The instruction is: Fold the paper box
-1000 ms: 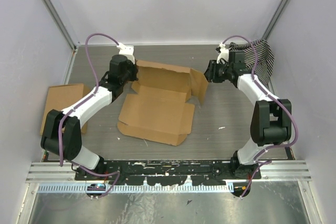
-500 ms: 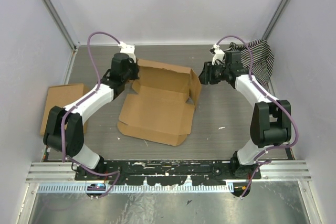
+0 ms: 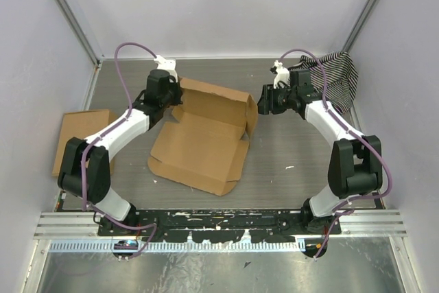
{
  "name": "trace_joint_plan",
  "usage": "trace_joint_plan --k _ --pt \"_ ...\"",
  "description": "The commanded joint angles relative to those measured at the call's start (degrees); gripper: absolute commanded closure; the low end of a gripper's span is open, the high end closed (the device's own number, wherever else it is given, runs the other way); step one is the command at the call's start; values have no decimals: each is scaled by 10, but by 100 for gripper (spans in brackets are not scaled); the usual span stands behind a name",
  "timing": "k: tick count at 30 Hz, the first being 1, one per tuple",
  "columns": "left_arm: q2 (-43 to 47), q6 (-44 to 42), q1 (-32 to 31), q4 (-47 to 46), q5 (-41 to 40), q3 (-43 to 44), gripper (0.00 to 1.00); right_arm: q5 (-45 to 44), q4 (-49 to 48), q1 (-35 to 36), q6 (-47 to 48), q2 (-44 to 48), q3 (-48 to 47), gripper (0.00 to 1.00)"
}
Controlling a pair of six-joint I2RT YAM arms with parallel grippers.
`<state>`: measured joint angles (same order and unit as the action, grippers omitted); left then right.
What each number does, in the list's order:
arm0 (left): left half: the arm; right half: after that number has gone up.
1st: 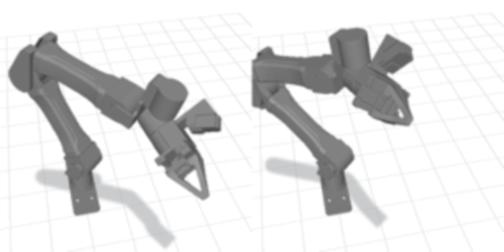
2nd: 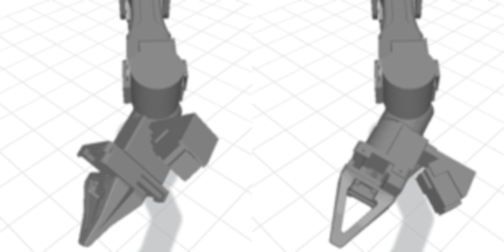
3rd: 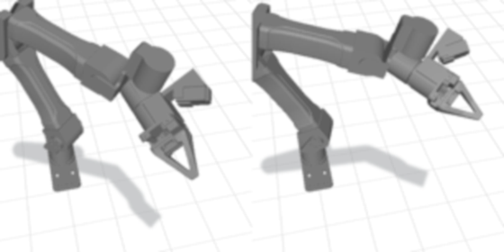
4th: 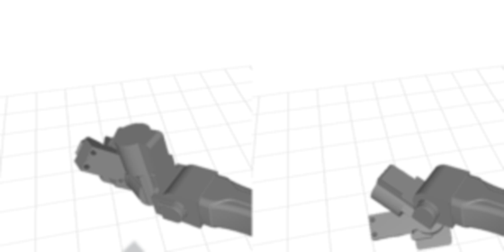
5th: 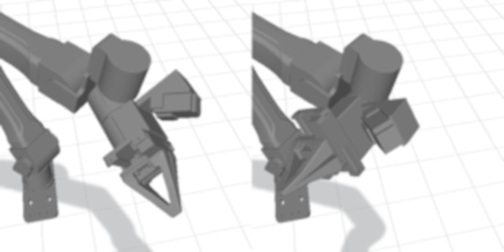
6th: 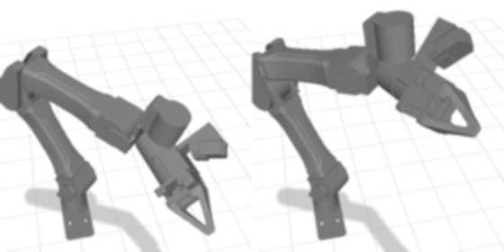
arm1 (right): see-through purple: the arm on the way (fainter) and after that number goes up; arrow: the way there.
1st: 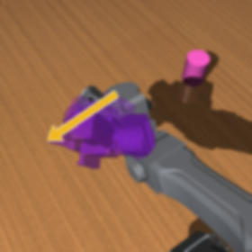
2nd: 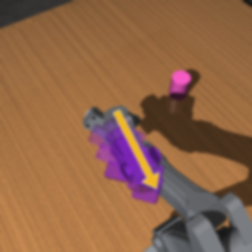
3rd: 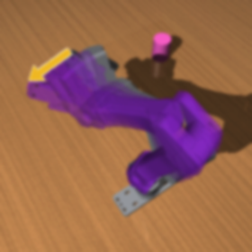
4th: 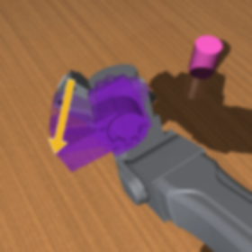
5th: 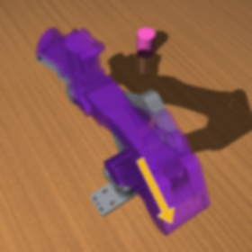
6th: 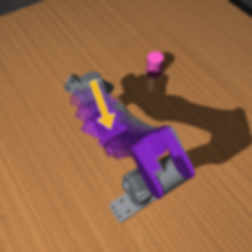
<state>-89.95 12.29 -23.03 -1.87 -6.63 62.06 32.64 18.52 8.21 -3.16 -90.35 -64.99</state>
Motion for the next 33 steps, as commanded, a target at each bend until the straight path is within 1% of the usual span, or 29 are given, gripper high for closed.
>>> trace_joint_plan --k 1,5,10,14,17,21,23,29,33 --pt "-33 17 -1 65 -16 40 100 -54 -10 1 -9 20 -6 48" --pt "-53 25 -1 94 -20 75 100 -70 -4 1 -7 -8 -22 49" --pt "-67 28 -1 109 -22 99 100 -29 -3 -1 -5 -22 -38 51" --pt "-74 31 -1 115 -20 110 100 10 0 0 7 -11 -39 51" --pt "-64 35 -1 92 -17 93 100 35 1 -1 17 -3 -31 51" --pt "-31 34 -1 33 -9 33 100 43 -10 1 18 10 -14 51" --pt "-16 29 -1 19 -7 15 100 41 -8 0 18 16 -9 50" --pt "19 16 -1 -25 2 -24 100 51 2 2 20 55 6 49" --pt "19 2 -1 -62 33 -31 100 45 10 9 25 71 12 48"
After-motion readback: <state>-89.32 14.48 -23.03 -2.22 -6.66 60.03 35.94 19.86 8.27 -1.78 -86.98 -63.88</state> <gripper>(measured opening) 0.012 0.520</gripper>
